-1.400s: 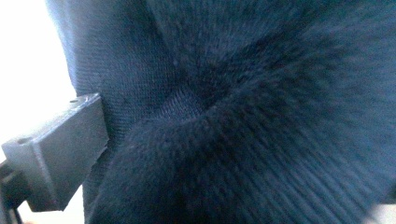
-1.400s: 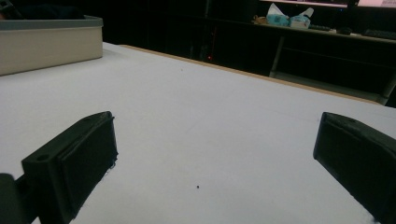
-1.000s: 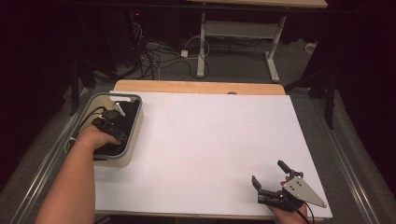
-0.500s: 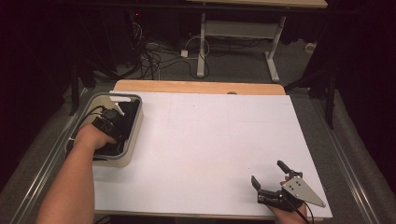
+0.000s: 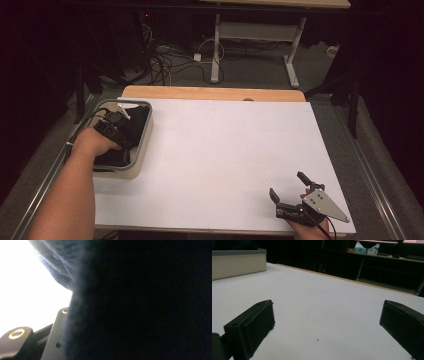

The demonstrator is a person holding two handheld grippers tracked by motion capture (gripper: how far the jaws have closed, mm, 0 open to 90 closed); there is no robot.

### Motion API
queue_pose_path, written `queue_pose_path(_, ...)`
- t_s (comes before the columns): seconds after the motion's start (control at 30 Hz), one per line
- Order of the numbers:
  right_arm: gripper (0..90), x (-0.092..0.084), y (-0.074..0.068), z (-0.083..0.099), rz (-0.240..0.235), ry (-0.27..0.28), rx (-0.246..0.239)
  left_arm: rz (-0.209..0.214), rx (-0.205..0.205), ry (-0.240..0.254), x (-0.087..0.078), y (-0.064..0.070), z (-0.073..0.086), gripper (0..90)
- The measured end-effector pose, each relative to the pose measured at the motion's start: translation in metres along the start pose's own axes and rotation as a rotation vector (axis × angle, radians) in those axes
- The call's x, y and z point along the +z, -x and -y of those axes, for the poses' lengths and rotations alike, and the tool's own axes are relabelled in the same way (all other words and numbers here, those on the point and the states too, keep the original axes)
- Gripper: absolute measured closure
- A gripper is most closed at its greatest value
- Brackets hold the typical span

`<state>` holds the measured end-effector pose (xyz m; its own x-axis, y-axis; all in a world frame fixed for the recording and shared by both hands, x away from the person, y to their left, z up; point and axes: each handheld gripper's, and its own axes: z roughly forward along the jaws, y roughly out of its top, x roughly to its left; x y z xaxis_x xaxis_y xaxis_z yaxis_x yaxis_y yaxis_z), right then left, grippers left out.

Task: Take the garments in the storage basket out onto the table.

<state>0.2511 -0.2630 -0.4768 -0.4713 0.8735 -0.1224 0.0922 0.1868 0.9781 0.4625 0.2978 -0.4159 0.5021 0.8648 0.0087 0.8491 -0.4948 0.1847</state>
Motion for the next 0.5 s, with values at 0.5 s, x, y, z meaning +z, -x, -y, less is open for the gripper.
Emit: queue_pose_path(0.5,0.1,0.000,-0.001,0.000,-0.003,0.002,-0.004,0.055,0.010,-0.076,-0.032,0.006,-0.004,54.5)
